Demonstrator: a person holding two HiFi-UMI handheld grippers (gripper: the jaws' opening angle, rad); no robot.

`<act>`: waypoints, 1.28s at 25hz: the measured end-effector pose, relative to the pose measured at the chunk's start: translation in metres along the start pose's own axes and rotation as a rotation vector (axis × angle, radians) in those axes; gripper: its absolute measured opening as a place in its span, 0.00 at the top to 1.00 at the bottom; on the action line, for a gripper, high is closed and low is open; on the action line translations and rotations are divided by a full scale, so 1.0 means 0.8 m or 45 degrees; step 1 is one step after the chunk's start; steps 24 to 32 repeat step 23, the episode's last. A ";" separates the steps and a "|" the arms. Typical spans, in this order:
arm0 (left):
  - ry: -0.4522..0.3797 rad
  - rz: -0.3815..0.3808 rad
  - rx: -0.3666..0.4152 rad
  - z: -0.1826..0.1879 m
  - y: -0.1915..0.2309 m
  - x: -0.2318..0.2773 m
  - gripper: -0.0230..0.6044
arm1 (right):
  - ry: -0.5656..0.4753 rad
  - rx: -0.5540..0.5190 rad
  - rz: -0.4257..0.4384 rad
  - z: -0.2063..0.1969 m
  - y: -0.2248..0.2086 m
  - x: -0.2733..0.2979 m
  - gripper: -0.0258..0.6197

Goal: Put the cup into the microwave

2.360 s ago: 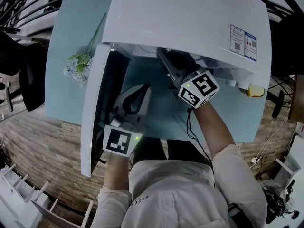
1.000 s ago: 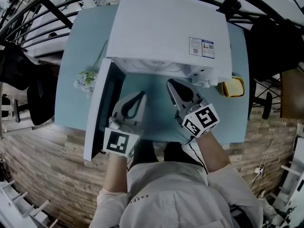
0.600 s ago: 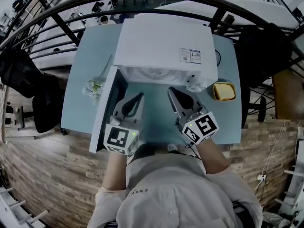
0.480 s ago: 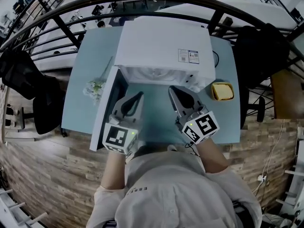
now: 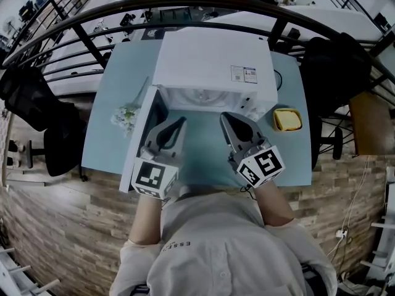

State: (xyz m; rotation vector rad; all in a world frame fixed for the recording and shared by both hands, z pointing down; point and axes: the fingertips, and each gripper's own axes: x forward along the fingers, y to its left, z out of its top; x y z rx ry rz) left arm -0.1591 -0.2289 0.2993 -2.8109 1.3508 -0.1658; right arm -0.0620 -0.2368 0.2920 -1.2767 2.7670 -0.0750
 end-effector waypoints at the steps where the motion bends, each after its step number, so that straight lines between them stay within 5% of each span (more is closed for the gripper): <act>1: 0.001 0.003 -0.001 0.000 0.001 -0.002 0.96 | 0.001 0.001 0.000 0.001 0.002 0.000 0.94; 32: 0.047 0.046 0.006 -0.005 0.019 0.006 0.96 | 0.060 0.005 -0.038 -0.009 -0.006 0.022 0.94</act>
